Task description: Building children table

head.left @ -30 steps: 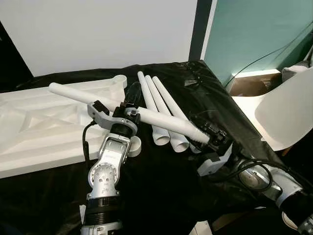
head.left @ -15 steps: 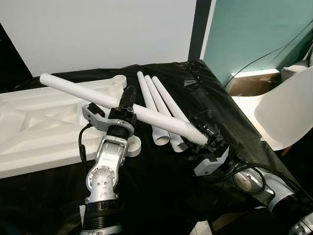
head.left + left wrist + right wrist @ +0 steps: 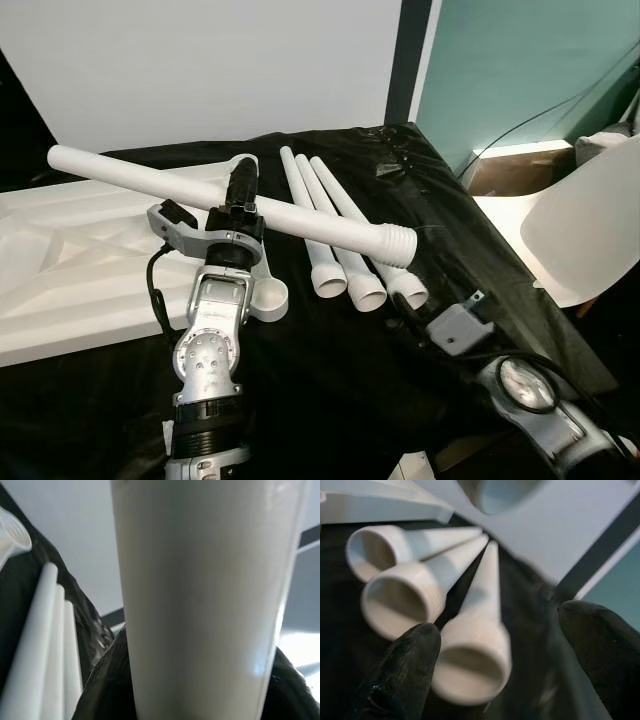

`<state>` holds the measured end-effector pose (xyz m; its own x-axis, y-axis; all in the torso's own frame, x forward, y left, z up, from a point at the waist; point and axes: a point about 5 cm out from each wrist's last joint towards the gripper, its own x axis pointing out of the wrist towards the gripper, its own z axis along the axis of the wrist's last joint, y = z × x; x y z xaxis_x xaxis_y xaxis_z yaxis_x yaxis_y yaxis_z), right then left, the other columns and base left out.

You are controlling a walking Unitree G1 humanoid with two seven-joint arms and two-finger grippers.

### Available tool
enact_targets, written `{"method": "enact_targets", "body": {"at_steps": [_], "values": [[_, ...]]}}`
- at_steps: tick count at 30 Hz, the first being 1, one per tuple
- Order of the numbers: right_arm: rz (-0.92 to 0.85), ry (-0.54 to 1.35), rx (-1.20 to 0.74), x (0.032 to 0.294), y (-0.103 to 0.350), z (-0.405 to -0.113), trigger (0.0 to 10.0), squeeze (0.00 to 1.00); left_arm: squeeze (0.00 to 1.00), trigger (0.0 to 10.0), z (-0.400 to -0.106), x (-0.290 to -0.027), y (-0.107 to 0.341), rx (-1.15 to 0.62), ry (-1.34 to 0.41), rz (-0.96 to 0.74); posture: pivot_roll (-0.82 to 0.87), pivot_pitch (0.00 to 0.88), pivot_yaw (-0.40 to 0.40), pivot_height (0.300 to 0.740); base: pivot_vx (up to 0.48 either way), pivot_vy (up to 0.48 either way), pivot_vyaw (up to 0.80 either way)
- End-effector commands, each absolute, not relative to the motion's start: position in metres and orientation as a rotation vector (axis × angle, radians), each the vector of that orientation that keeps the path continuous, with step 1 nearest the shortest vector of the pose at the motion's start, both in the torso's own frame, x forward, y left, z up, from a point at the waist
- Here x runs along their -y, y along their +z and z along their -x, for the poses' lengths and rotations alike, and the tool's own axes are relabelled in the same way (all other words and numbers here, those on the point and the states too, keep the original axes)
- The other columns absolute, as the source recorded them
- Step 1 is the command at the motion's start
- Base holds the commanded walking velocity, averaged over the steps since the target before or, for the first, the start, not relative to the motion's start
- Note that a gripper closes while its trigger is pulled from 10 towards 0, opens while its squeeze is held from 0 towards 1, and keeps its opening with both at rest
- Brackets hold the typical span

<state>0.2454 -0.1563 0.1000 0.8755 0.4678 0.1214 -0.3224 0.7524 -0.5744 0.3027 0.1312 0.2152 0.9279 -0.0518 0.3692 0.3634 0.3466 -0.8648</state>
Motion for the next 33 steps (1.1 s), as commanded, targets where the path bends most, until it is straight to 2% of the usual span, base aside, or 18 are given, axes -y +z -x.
{"method": "enact_targets", "body": {"at_steps": [1,2,4,6,10,20,25,30,31,33], "values": [[0.528,0.446,0.264,0.158,0.108,-0.247,10.0,0.0,0.0,0.0,-0.298,-0.122,0.227,0.412,-0.452,1.11,-0.03,0.0,0.033,0.74,0.0,0.0,0.0],[0.51,0.467,0.269,0.158,0.115,-0.248,10.0,0.0,0.0,0.0,-0.297,-0.118,0.228,0.413,-0.476,1.037,-0.04,0.0,0.035,0.74,0.0,0.0,0.0],[0.51,0.467,0.269,0.158,0.115,-0.248,10.0,0.0,0.0,0.0,-0.297,-0.118,0.228,0.413,-0.476,1.037,-0.04,0.0,0.035,0.74,0.0,0.0,0.0],[0.486,0.507,0.305,0.153,0.132,-0.251,10.0,0.0,0.0,0.0,-0.295,-0.106,0.231,0.421,-0.54,0.876,-0.05,0.0,0.033,0.74,0.0,0.0,0.0],[0.489,0.522,0.392,0.141,0.159,-0.258,10.0,0.0,0.0,0.0,-0.29,-0.09,0.238,0.437,-0.641,0.759,-0.05,0.0,0.031,0.74,0.0,0.0,0.0],[0.492,0.639,0.433,0.12,0.185,-0.274,10.0,0.0,0.0,0.0,-0.279,-0.079,0.254,0.487,-0.735,0.735,-0.04,0.0,0.025,0.74,0.0,0.0,0.0],[0.47,0.841,0.358,0.091,0.183,-0.285,10.0,0.0,0.0,0.0,-0.271,-0.073,0.271,0.545,-0.789,0.69,-0.01,0.0,0.016,0.74,0.0,0.0,0.0],[0.446,0.911,0.314,0.079,0.178,-0.288,10.0,0.0,0.0,0.0,-0.268,-0.073,0.276,0.563,-0.807,0.693,0.0,0.0,0.016,0.74,0.0,0.0,0.0],[0.452,1.043,0.271,0.064,0.169,-0.282,10.0,0.0,0.0,0.0,-0.261,-0.069,0.278,0.567,-0.875,0.688,0.01,0.0,0.011,0.74,0.0,0.0,0.0],[0.451,1.077,0.255,0.06,0.166,-0.28,10.0,0.0,0.0,0.0,-0.259,-0.067,0.279,0.566,-0.902,0.683,0.02,0.0,0.009,0.74,0.0,0.0,0.0]]}}
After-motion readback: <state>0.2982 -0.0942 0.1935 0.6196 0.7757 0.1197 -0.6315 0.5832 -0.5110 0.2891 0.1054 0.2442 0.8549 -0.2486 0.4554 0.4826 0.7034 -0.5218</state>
